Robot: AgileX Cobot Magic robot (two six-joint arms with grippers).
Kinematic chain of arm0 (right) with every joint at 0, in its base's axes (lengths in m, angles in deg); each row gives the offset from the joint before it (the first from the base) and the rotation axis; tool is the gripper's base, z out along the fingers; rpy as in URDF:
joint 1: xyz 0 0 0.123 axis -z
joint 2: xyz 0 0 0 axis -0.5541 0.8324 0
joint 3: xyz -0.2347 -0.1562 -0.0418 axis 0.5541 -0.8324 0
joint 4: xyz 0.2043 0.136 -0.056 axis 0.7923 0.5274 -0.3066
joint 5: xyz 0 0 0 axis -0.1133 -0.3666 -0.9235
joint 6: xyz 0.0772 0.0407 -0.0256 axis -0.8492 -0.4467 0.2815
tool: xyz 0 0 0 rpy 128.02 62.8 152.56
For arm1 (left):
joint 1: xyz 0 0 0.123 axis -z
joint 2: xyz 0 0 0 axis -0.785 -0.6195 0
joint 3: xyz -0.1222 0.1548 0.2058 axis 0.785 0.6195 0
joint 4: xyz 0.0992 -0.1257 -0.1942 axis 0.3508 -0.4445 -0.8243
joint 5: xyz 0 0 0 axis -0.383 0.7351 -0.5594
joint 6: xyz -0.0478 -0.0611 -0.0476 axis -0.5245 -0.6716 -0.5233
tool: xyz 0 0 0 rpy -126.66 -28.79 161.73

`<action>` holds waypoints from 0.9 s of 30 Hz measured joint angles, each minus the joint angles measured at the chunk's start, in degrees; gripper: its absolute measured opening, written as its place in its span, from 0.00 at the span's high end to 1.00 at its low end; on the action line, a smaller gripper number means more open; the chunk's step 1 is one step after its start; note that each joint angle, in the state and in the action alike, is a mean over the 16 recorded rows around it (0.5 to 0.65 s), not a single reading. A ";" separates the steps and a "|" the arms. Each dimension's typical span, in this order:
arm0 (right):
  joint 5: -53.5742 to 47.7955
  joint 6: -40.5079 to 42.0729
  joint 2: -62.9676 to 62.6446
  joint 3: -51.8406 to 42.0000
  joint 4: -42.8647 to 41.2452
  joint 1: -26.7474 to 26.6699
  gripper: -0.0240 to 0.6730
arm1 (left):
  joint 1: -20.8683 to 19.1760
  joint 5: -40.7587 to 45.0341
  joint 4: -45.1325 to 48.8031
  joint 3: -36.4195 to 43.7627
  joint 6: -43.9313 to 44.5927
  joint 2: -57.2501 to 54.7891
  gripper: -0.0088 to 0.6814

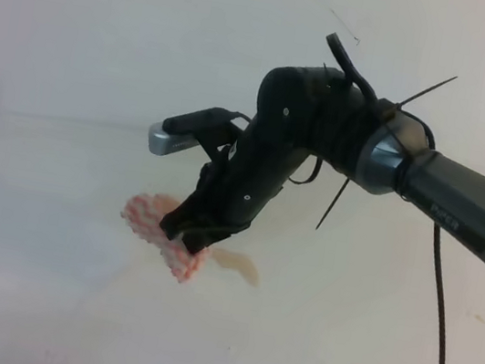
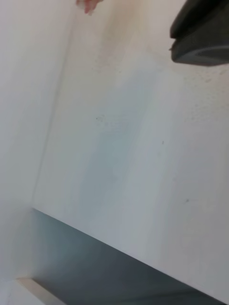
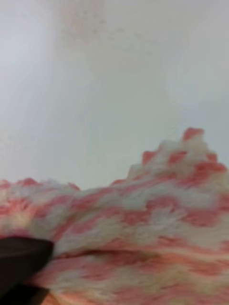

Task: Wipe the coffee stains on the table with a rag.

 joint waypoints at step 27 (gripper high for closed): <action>-1.90 -4.88 7.96 2.41 -8.99 3.64 0.92 | 0.00 0.24 0.00 0.00 -0.01 0.00 0.99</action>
